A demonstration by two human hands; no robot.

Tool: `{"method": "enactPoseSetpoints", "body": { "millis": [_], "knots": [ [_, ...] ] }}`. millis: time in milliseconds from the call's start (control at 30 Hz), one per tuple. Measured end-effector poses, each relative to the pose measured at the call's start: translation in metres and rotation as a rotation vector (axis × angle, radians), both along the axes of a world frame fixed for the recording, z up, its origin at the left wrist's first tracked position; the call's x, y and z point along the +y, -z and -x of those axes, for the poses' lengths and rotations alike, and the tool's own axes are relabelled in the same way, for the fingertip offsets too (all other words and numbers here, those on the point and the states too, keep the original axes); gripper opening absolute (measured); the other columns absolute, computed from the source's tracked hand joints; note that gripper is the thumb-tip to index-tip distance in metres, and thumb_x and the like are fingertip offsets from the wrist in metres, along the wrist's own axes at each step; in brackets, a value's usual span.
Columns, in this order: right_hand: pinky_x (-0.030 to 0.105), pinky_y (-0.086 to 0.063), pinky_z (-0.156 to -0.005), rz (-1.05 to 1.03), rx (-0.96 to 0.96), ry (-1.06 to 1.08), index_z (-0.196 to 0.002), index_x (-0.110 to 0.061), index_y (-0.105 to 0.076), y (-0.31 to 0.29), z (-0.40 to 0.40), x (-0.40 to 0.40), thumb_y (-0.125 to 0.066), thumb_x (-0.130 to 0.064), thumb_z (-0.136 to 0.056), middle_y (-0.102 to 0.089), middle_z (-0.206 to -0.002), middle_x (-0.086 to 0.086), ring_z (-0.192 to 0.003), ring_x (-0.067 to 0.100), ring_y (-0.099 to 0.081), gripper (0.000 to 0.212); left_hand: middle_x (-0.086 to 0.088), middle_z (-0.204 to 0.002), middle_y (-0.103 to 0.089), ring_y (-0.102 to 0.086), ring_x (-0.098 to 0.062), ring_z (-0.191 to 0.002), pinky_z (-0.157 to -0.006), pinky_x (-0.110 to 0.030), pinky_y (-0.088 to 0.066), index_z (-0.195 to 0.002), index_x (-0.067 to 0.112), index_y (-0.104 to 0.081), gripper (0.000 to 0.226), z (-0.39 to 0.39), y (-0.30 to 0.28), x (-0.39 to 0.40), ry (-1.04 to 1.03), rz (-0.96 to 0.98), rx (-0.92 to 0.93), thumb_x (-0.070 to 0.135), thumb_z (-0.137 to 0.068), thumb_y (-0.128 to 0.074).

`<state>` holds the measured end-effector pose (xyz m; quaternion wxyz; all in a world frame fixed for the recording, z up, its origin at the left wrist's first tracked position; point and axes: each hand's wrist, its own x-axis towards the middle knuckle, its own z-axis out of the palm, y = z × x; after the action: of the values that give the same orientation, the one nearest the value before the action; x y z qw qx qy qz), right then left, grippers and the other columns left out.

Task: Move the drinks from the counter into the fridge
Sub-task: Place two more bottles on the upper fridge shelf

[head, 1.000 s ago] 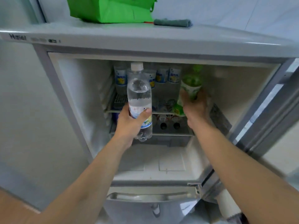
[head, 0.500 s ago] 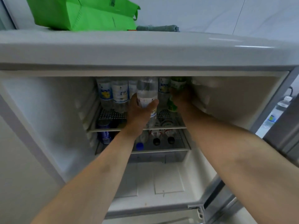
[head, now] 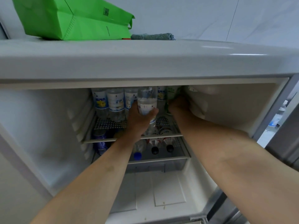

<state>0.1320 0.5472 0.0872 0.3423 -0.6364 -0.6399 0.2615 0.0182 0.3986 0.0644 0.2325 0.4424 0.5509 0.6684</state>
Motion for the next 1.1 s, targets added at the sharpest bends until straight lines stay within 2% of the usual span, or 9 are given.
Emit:
{"method": "enactPoseSetpoints", "body": {
  "millis": [133,233,400,567,667,767,867,1000,1100],
  "knots": [
    [0.035,-0.049,-0.098,-0.026,0.102,0.017,-0.133,-0.010,-0.055,0.009,0.001,-0.016,-0.067,-0.024,-0.093,-0.058,-0.135,0.013,-0.125,0.031,-0.056,0.045,0.019,-0.106,-0.061,-0.062,0.012,-0.092,-0.073,-0.007,-0.050,-0.118,0.029,-0.049,0.058,0.010,0.010,-0.011,-0.002,0.069,0.214,0.022,-0.073,-0.085],
    [0.036,-0.049,-0.098,-0.141,0.416,0.069,-0.136,-0.011,-0.055,0.021,0.003,-0.042,-0.066,-0.019,-0.092,-0.061,-0.135,0.013,-0.125,0.031,-0.056,0.046,0.006,-0.124,-0.064,-0.062,-0.007,-0.110,-0.091,-0.026,-0.052,-0.126,0.028,-0.050,0.066,0.023,0.018,-0.016,0.040,0.220,0.376,0.034,-0.071,-0.086],
    [0.002,-0.043,-0.055,-0.144,0.688,-0.214,-0.097,-0.026,-0.070,0.034,0.003,-0.090,-0.067,-0.037,-0.091,-0.069,-0.083,-0.020,-0.083,-0.005,-0.067,0.013,0.003,-0.131,-0.063,-0.061,-0.010,-0.115,-0.094,-0.028,-0.051,-0.133,0.023,-0.050,0.068,0.020,0.017,-0.011,0.053,0.231,0.442,0.034,-0.075,-0.084],
    [0.011,-0.051,-0.063,-0.128,0.509,-0.436,-0.113,-0.034,-0.063,0.036,0.000,-0.101,-0.079,-0.042,-0.078,-0.072,-0.100,-0.021,-0.089,-0.004,-0.068,0.039,-0.006,-0.130,-0.063,-0.063,-0.020,-0.114,-0.096,-0.041,-0.053,-0.136,0.017,-0.047,0.062,0.008,0.011,-0.004,0.018,0.180,0.418,0.021,-0.082,-0.078],
    [0.020,-0.051,-0.076,-0.118,0.373,-0.447,-0.129,-0.022,-0.057,0.038,0.002,-0.093,-0.081,-0.037,-0.077,-0.068,-0.121,-0.006,-0.101,0.008,-0.064,0.059,-0.005,-0.132,-0.063,-0.062,-0.018,-0.114,-0.093,-0.031,-0.052,-0.137,0.016,-0.051,0.055,0.013,0.012,-0.006,0.029,0.200,0.468,0.018,-0.087,-0.073],
    [0.019,-0.051,-0.078,-0.128,0.311,-0.427,-0.130,-0.020,-0.055,0.042,0.011,-0.084,-0.077,-0.030,-0.084,-0.066,-0.127,-0.001,-0.106,0.009,-0.063,0.051,-0.003,-0.125,-0.066,-0.063,-0.015,-0.109,-0.082,-0.015,-0.046,-0.131,0.018,-0.058,0.040,0.026,0.015,-0.011,0.004,0.260,0.588,0.016,-0.093,-0.065],
    [0.040,-0.052,-0.099,-0.145,0.232,-0.426,-0.135,-0.022,-0.051,0.041,0.021,-0.077,-0.071,-0.026,-0.091,-0.062,-0.133,0.002,-0.120,0.019,-0.060,0.048,-0.004,-0.130,-0.064,-0.061,-0.018,-0.114,-0.097,-0.030,-0.050,-0.136,0.019,-0.055,0.041,0.031,0.018,-0.021,0.019,0.338,0.618,0.012,-0.096,-0.058],
    [0.034,-0.053,-0.087,-0.095,0.331,-0.415,-0.130,-0.018,-0.054,0.040,0.031,-0.079,-0.083,-0.033,-0.077,-0.065,-0.127,0.004,-0.109,0.017,-0.062,0.062,-0.006,-0.140,-0.056,-0.059,-0.021,-0.118,-0.100,-0.039,-0.050,-0.146,0.028,-0.041,0.050,0.027,0.021,-0.028,0.094,0.468,0.727,0.012,-0.099,-0.048],
    [0.030,-0.050,-0.083,-0.087,0.285,-0.377,-0.127,-0.018,-0.057,0.038,0.034,-0.074,-0.079,-0.030,-0.081,-0.067,-0.125,0.006,-0.110,0.023,-0.065,0.052,-0.007,-0.144,-0.052,-0.057,-0.020,-0.117,-0.096,-0.032,-0.049,-0.150,0.029,-0.034,0.056,0.026,0.017,-0.027,0.073,0.492,0.750,0.010,-0.099,-0.045]
  ]
}}
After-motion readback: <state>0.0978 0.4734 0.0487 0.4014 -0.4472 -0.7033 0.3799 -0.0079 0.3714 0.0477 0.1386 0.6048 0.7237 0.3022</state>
